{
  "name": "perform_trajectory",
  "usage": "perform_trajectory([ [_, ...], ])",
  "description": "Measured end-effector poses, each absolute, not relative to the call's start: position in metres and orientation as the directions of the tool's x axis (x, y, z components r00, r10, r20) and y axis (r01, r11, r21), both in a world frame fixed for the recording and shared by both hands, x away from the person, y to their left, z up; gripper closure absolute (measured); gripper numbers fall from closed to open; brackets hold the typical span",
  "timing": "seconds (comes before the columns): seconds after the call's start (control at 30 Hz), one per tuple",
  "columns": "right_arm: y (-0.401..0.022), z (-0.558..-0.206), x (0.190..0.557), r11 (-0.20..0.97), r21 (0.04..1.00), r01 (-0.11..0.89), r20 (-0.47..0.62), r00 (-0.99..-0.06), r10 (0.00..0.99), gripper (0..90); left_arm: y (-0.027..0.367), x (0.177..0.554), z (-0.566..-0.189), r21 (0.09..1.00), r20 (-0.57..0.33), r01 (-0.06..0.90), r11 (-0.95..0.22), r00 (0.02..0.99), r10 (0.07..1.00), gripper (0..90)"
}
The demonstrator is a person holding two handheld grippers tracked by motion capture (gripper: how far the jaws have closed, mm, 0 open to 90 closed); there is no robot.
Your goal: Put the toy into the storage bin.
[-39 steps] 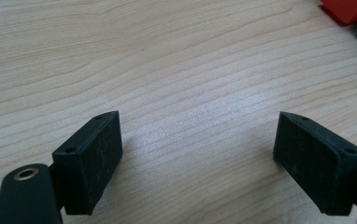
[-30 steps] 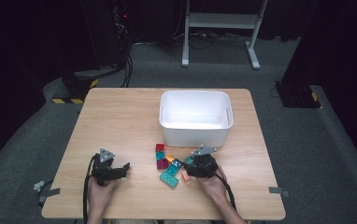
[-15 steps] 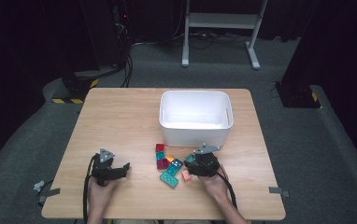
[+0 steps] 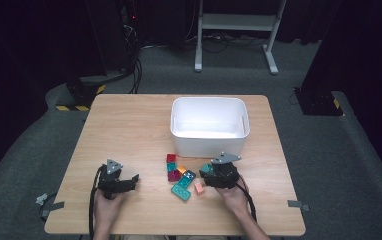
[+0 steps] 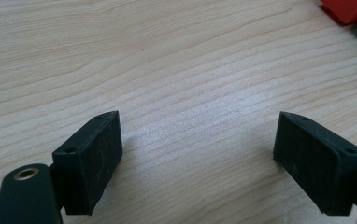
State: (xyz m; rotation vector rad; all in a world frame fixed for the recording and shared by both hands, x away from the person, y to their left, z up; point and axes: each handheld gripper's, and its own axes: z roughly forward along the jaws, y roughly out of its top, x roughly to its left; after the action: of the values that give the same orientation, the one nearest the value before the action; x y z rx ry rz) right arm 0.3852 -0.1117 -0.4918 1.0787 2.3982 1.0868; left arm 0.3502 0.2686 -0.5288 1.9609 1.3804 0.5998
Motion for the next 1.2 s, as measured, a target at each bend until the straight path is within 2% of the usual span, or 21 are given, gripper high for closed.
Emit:
perform_trajectory([
  [0.67, -0.126, -0.462, 0.381, 0.42, 0.759, 0.497, 0.062, -0.698, 0.713, 41.0, 0.269, 0.35, -0.529, 0.734, -0.004, 0.64, -0.227, 0.338, 0.941, 15.6],
  [1.2, -0.132, -0.413, 0.381, 0.415, 0.792, 0.447, 0.053, -0.728, 0.684, 41.0, 0.269, 0.35, -0.529, 0.734, -0.004, 0.64, -0.227, 0.338, 0.941, 15.6],
])
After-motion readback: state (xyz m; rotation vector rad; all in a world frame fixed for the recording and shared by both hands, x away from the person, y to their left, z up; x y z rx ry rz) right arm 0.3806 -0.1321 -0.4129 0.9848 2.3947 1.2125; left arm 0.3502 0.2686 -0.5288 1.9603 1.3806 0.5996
